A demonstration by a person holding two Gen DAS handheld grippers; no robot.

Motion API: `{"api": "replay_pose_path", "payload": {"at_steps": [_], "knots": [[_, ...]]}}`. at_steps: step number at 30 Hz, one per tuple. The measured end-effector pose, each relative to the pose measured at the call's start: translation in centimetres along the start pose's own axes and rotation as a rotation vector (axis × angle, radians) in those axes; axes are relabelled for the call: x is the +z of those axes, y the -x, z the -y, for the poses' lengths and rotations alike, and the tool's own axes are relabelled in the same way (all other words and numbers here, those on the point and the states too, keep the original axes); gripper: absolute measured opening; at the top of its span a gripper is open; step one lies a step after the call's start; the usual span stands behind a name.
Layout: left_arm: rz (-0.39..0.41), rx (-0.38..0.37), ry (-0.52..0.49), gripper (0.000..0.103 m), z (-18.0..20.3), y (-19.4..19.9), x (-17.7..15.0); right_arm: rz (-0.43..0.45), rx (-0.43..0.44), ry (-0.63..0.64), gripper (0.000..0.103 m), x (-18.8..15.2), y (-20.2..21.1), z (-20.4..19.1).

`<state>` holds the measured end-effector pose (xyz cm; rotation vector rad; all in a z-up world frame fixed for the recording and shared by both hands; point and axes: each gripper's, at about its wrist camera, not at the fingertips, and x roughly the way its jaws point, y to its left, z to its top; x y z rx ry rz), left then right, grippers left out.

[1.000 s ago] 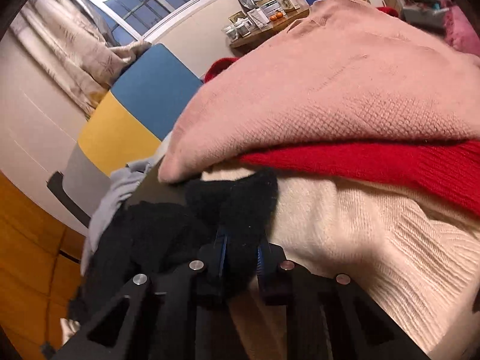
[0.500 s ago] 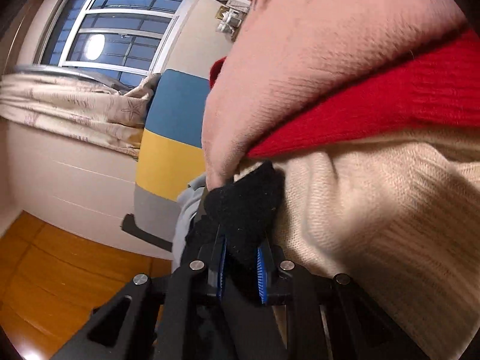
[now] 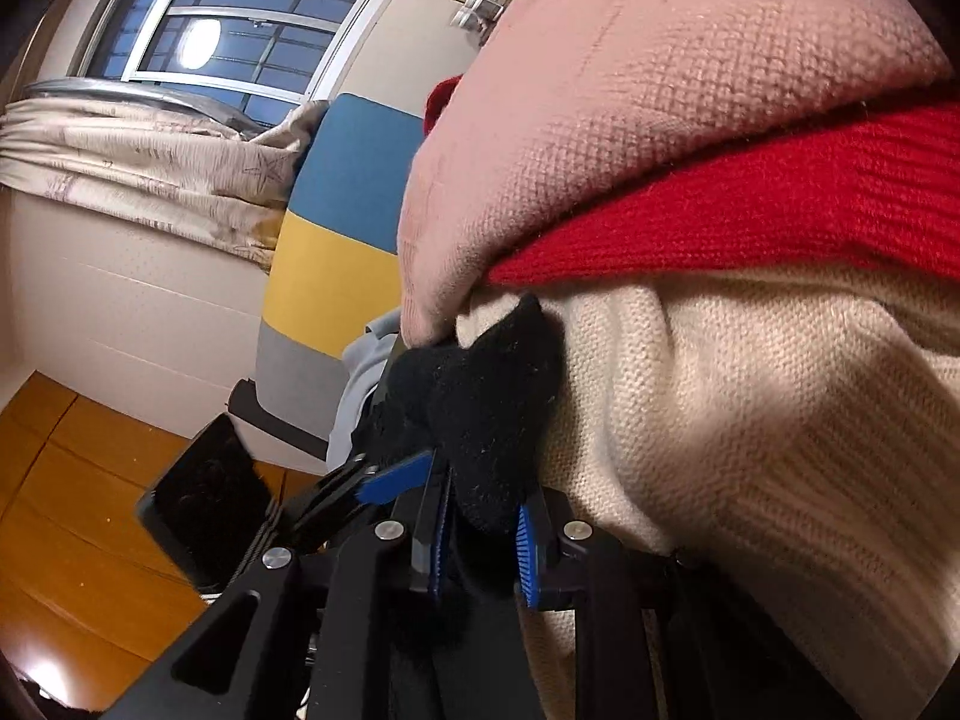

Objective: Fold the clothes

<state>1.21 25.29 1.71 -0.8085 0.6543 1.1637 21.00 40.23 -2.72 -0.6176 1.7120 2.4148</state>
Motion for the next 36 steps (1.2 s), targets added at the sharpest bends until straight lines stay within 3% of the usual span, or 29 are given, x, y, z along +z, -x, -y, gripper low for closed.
{"api": "replay_pose_path", "payload": {"at_steps": [1, 3, 4, 5, 7, 12, 17, 19, 25, 31, 36], "knots": [[-0.025, -0.001, 0.007, 0.057, -0.1, -0.5, 0.1, -0.001, 0.000, 0.000, 0.019, 0.0, 0.0, 0.0], [-0.041, -0.002, 0.028, 0.037, 0.0, -0.8, 0.3, -0.002, 0.000, -0.001, 0.019, 0.0, 0.0, 0.3], [-0.043, -0.010, 0.037, 0.015, 0.0, -0.8, 0.4, 0.000, -0.001, -0.003, 0.019, 0.0, 0.0, 0.4], [-0.044, -0.006, 0.045, 0.008, 0.1, -0.8, 0.3, 0.002, -0.001, -0.005, 0.019, 0.0, 0.0, 0.4], [-0.052, 0.013, 0.052, 0.004, 0.4, -0.6, 0.1, 0.006, -0.001, -0.010, 0.019, 0.0, 0.0, 0.5], [0.000, -0.002, 0.110, 0.003, 0.4, 1.8, 0.6, 0.019, 0.002, -0.005, 0.023, 0.0, 0.3, 0.3], [0.202, -0.007, 0.252, 0.003, -3.0, 10.6, 2.2, 0.048, 0.029, 0.050, 0.065, -0.3, 1.1, -1.8], [0.287, 0.013, 0.297, 0.003, -4.6, 14.9, 2.8, 0.047, 0.034, 0.091, 0.070, -0.8, 1.2, -2.9], [0.464, 0.105, 0.377, 0.003, -8.4, 26.7, 1.6, -0.071, 0.081, 0.201, 0.076, -3.6, -0.8, -6.1], [0.511, 0.236, 0.424, 0.003, -8.8, 35.0, -2.4, -0.249, 0.076, 0.290, 0.079, -8.2, -6.1, -9.2], [0.524, 0.299, 0.456, 0.003, -8.5, 39.5, -6.3, -0.354, 0.096, 0.385, 0.079, -11.8, -9.7, -12.6]]}}
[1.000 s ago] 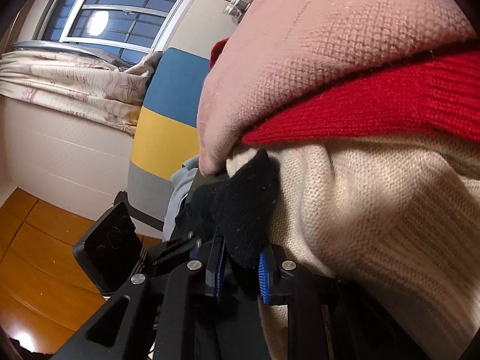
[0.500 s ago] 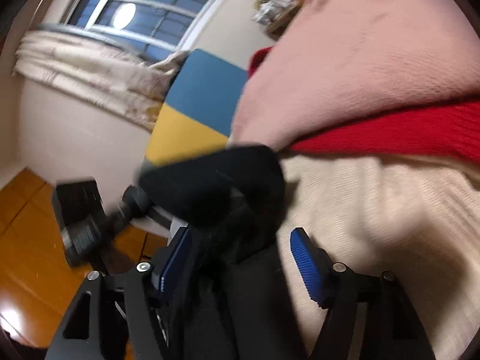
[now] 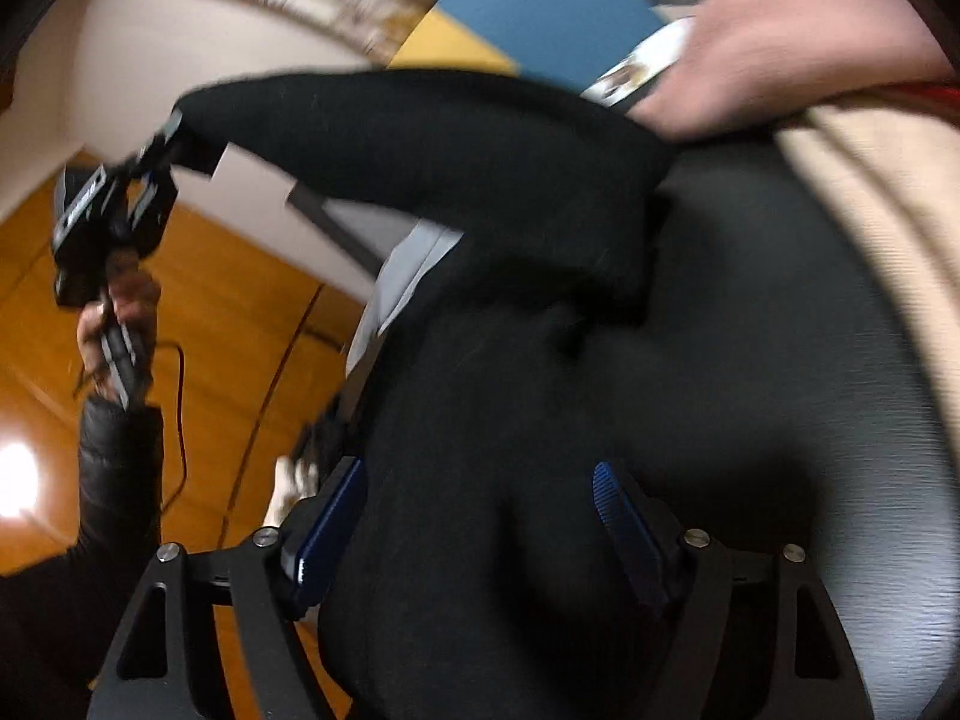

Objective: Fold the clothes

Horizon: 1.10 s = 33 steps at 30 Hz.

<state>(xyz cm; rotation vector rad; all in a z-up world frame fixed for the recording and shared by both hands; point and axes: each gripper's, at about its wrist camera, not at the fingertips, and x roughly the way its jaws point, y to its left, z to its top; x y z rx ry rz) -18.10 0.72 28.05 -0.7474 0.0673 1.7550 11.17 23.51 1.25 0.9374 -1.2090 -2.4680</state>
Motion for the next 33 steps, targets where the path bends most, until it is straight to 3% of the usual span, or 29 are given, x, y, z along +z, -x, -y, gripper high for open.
{"api": "replay_pose_path", "payload": {"at_steps": [4, 9, 17, 20, 22, 26, 28, 29, 33], "knots": [[0.025, 0.013, 0.072, 0.003, -2.7, 4.9, -2.4, -0.064, 0.028, 0.051, 0.079, -0.3, -3.1, -2.1], [-0.019, 0.070, 0.211, 0.003, -7.5, 7.9, -7.3, -0.109, -0.068, 0.097, 0.079, -0.5, -5.6, -2.6], [-0.207, 0.248, 0.499, 0.003, -18.6, 5.4, -18.3, -0.138, -0.148, 0.135, 0.079, -0.8, -6.9, -2.3], [-0.238, 0.272, 0.587, 0.003, -21.3, 4.1, -21.7, -0.139, -0.179, 0.171, 0.079, -0.4, -6.8, -2.8], [-0.217, 0.267, 0.641, 0.003, -22.6, 4.3, -23.3, -0.116, -0.207, 0.210, 0.079, 0.3, -6.4, -3.6], [-0.158, 0.254, 0.690, 0.003, -23.6, 5.4, -24.6, 0.023, -0.247, 0.262, 0.074, 4.4, -4.0, -4.2], [-0.120, 0.245, 0.694, 0.003, -23.8, 6.2, -24.7, 0.061, -0.280, 0.190, 0.059, 7.2, -3.8, -2.3], [-0.108, 0.243, 0.689, 0.003, -23.7, 6.5, -24.6, 0.048, -0.299, 0.165, 0.049, 8.3, -4.3, -1.4], [-0.086, 0.234, 0.680, 0.003, -23.8, 6.8, -23.1, -0.105, -0.375, 0.235, 0.049, 8.8, -6.8, -0.8]]}}
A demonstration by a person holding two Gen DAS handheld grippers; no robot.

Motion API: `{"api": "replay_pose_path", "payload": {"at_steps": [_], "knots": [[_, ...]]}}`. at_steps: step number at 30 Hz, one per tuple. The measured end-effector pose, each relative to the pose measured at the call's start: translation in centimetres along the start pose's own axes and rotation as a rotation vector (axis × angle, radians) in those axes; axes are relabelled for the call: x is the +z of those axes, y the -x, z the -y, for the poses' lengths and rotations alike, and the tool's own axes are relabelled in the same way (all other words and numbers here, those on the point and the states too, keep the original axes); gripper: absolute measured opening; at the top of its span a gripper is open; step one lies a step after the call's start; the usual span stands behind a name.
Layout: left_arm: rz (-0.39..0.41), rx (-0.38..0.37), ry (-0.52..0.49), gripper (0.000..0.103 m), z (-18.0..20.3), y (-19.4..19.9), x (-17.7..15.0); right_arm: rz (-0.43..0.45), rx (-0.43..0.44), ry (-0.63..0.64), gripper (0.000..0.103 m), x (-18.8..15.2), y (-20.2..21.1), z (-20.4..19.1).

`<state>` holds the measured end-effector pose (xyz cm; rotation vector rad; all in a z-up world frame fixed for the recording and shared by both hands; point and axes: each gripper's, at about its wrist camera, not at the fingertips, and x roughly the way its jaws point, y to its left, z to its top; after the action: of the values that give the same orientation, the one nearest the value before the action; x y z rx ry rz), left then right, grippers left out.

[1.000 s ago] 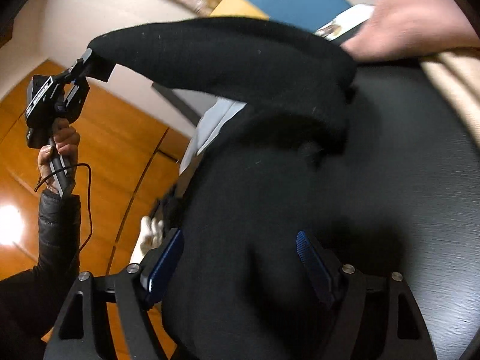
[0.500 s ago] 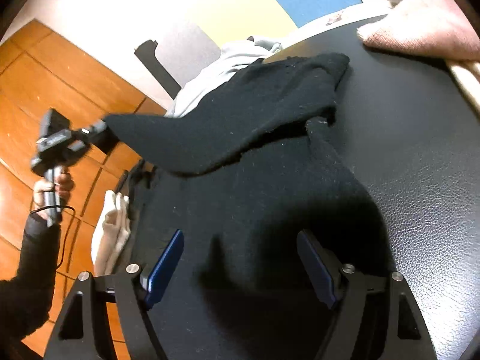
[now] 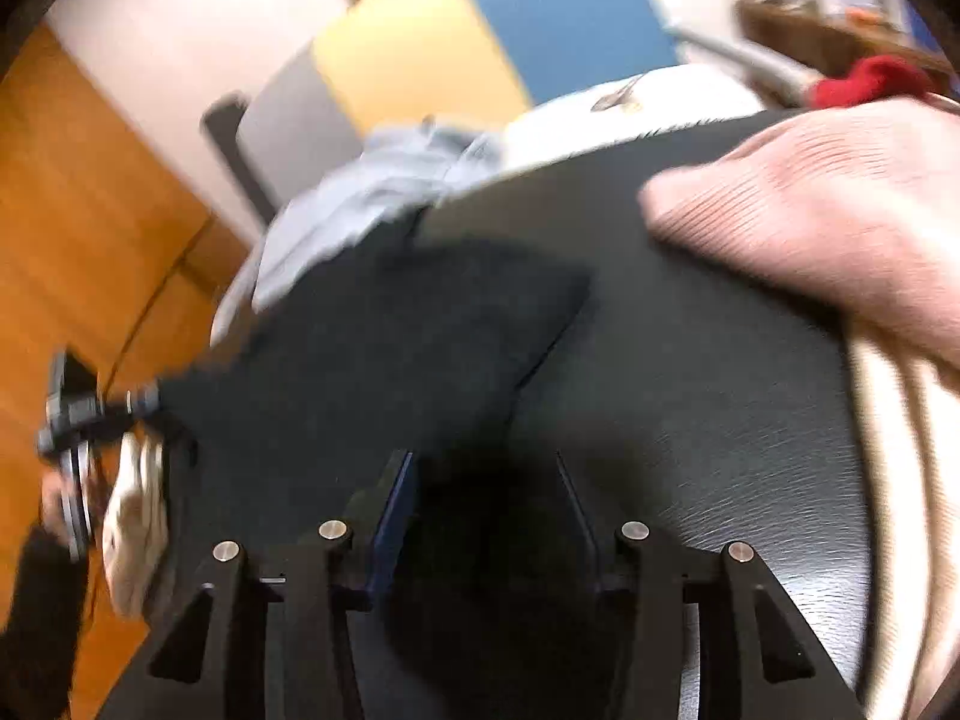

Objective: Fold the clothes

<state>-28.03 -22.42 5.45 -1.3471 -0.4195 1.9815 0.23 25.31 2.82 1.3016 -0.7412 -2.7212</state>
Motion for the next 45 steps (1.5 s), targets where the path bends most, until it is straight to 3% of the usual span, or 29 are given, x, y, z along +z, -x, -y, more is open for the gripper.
{"api": "replay_pose_path", "payload": {"at_steps": [3, 5, 9, 10, 12, 14, 18, 21, 25, 30, 31, 34, 36, 39, 40, 43, 45], "knots": [[0.011, -0.004, -0.002, 0.003, 0.4, 0.1, 0.9, -0.028, -0.068, 0.101, 0.059, -1.2, -0.6, -1.7], [0.023, -0.015, 0.013, 0.003, 0.4, 0.1, 1.5, -0.039, -0.104, 0.137, 0.060, -1.5, -1.8, -2.2], [0.011, 0.086, 0.018, 0.003, 0.4, -0.8, 1.0, 0.047, -0.426, 0.190, 0.057, -0.9, -3.0, -2.1], [-0.013, 0.122, 0.025, 0.003, -0.1, -1.4, 0.6, 0.059, -0.453, 0.148, 0.058, -0.8, -3.0, -1.2], [-0.058, 0.173, 0.037, 0.003, -1.0, -2.6, -0.4, 0.087, -0.465, 0.067, 0.065, -0.7, -2.0, 0.6], [-0.095, 0.182, 0.053, 0.003, -1.8, -3.8, -1.4, 0.097, -0.417, 0.011, 0.082, -1.0, -1.0, 1.9], [-0.105, 0.142, 0.064, 0.003, -2.4, -4.6, -2.7, 0.092, -0.303, -0.003, 0.082, -0.6, 1.1, 2.7], [-0.081, 0.107, 0.047, 0.003, -2.3, -4.3, -2.7, 0.115, -0.173, -0.036, 0.065, 1.1, 2.8, 2.8], [-0.056, 0.073, 0.012, 0.003, -1.9, -3.5, -2.3, 0.113, -0.069, -0.080, 0.063, 5.1, 1.5, 3.3], [-0.023, -0.012, -0.046, 0.003, -0.3, -1.5, -1.6, -0.017, -0.054, -0.156, 0.062, 8.2, -4.2, 5.6], [-0.020, -0.038, -0.069, 0.003, 0.3, -1.0, -1.4, -0.023, -0.078, -0.136, 0.057, 8.3, -4.9, 5.4], [-0.026, -0.165, -0.068, 0.003, 1.6, 0.4, -0.7, -0.058, -0.114, -0.033, 0.007, 8.9, -6.1, 4.0], [-0.011, -0.253, -0.075, 0.003, 2.5, 1.6, -0.1, -0.057, -0.202, 0.103, 0.007, 9.1, -5.8, 2.3], [-0.028, -0.346, -0.045, 0.003, 3.0, 2.7, 1.0, -0.024, -0.264, 0.152, 0.007, 10.0, -4.3, 2.0], [-0.033, -0.344, -0.030, 0.003, 2.8, 2.7, 1.2, -0.018, -0.282, 0.149, 0.007, 10.2, -4.0, 2.4], [-0.112, -0.164, 0.024, 0.005, 0.8, -0.4, 1.4, -0.038, -0.306, 0.137, 0.007, 10.0, -4.3, 3.2], [-0.129, -0.089, 0.096, 0.006, -1.2, -1.7, 0.6, -0.053, -0.313, 0.127, 0.007, 9.6, -5.2, 3.5]]}}
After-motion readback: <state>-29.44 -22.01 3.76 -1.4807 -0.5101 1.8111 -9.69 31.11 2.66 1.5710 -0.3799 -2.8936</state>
